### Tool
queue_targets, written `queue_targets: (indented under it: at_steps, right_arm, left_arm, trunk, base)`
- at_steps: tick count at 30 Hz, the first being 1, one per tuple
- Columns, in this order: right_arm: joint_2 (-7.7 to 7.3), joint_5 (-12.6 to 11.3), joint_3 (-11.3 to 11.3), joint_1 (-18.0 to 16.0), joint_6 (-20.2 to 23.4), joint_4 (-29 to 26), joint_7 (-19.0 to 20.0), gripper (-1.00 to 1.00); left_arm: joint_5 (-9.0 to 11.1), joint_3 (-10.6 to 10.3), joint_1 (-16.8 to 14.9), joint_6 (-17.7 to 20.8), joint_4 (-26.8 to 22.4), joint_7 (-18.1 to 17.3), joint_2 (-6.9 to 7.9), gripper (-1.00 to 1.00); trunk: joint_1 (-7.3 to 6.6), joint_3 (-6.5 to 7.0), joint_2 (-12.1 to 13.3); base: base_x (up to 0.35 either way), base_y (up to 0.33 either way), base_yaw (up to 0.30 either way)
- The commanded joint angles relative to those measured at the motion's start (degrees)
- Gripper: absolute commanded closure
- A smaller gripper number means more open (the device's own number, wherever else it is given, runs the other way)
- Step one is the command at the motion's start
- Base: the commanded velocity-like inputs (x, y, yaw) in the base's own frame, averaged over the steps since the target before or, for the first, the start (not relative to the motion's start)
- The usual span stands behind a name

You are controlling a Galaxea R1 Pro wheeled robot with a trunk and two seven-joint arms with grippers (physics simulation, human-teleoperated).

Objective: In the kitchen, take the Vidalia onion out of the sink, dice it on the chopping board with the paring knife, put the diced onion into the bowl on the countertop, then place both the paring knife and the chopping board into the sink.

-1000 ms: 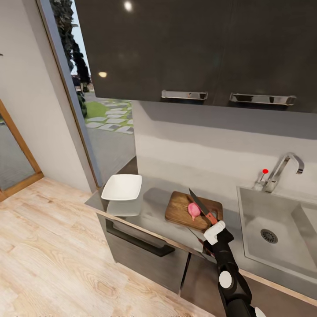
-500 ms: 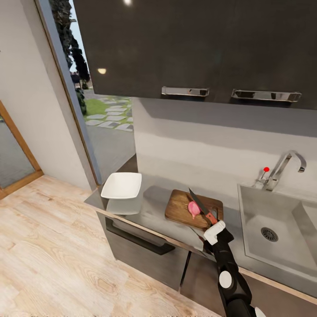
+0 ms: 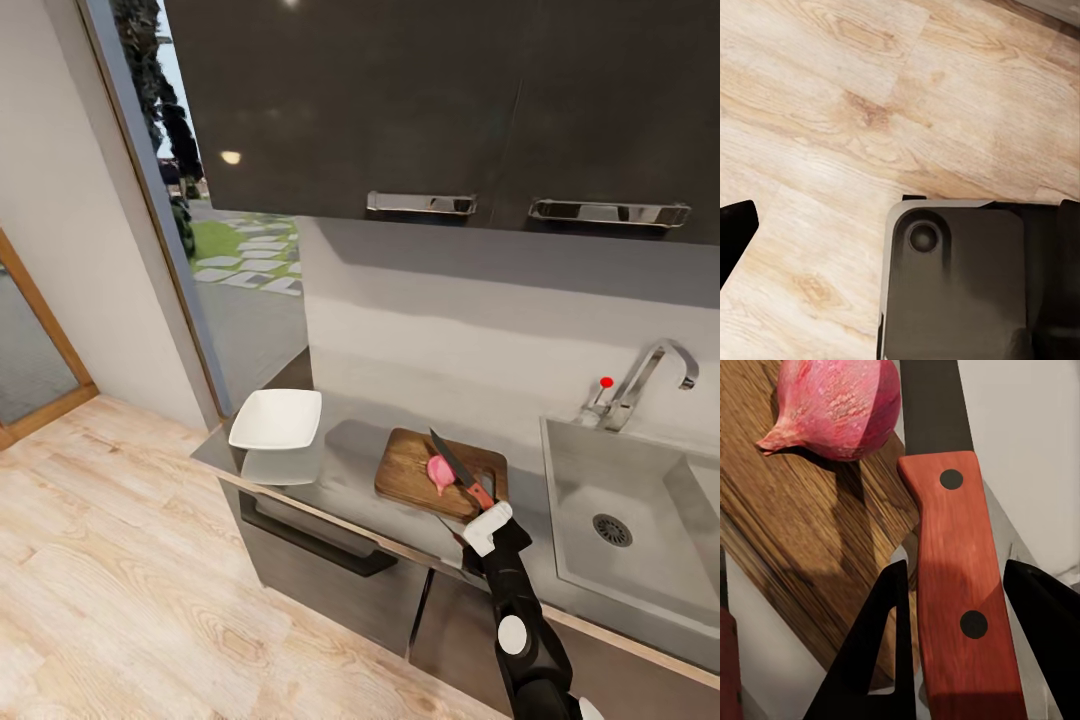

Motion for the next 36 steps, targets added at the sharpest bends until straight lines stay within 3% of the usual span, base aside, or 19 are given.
queue_targets:
  at_steps: [1,36]
  right_arm:
    - [0.05,0.6,0.0,0.0,0.2,-0.1,0.1,1.0]
    - [0.05,0.5,0.0,0.0,0.2,-0.1,0.2,1.0]
  left_arm:
    - [0.4,-0.4,0.0,-0.1,-0.1,0.5,0.11,-1.0]
    - [0.4,-0.4,0.0,-0.1,0.2,0.5,0.07,-1.0]
  trunk:
    - [0.04,-0.11,-0.1]
    - [0.04,-0.14,-0.1]
  base:
    - [0.0,0.0,0.0]
    - [0.0,0.0,0.0]
